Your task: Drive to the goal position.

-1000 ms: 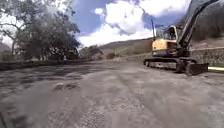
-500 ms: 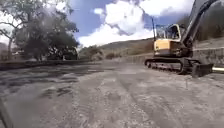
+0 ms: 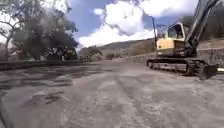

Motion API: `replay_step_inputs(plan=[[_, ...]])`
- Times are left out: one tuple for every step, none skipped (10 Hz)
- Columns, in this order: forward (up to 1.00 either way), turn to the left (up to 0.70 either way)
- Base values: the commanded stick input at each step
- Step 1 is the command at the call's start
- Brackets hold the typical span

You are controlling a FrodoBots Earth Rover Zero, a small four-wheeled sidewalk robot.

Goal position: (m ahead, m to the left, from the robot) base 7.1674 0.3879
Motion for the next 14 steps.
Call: replay_step_inputs(plan=[[0.70,0.00],[0.70,0.00],[0.70,0.00],[0.70,0.00],[0.70,0.00],[0.70,0.00],[0.70,0.00],[0.70,0.00],[0.70,0.00],[0.70,0.00],[0.70,0.00],[0.70,0.00],[0.70,0.00],[0.70,0.00]])
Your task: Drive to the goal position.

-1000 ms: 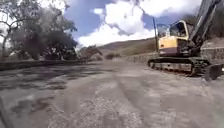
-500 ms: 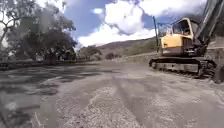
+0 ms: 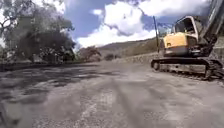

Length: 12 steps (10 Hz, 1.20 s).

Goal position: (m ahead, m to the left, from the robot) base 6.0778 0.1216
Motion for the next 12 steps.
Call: replay_step_inputs(plan=[[0.70,0.00],[0.70,0.00],[0.70,0.00],[0.70,0.00],[0.70,0.00],[0.70,0.00],[0.70,0.00],[0.70,0.00],[0.70,0.00],[0.70,0.00],[0.70,0.00],[0.70,0.00]])
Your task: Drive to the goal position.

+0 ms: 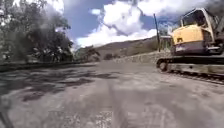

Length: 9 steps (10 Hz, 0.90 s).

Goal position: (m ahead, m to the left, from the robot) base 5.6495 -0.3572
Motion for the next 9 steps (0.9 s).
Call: replay_step_inputs(plan=[[0.70,0.00],[0.70,0.00],[0.70,0.00],[0.70,0.00],[0.70,0.00],[0.70,0.00],[0.70,0.00],[0.70,0.00],[0.70,0.00]])
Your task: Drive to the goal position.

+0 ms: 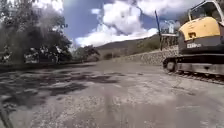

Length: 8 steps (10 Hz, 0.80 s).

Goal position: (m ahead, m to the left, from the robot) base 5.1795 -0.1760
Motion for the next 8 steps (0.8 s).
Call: replay_step_inputs(plan=[[0.70,0.00],[0.70,0.00],[0.70,0.00],[0.70,0.00],[0.70,0.00],[0.70,0.00],[0.70,0.00],[0.70,0.00]])
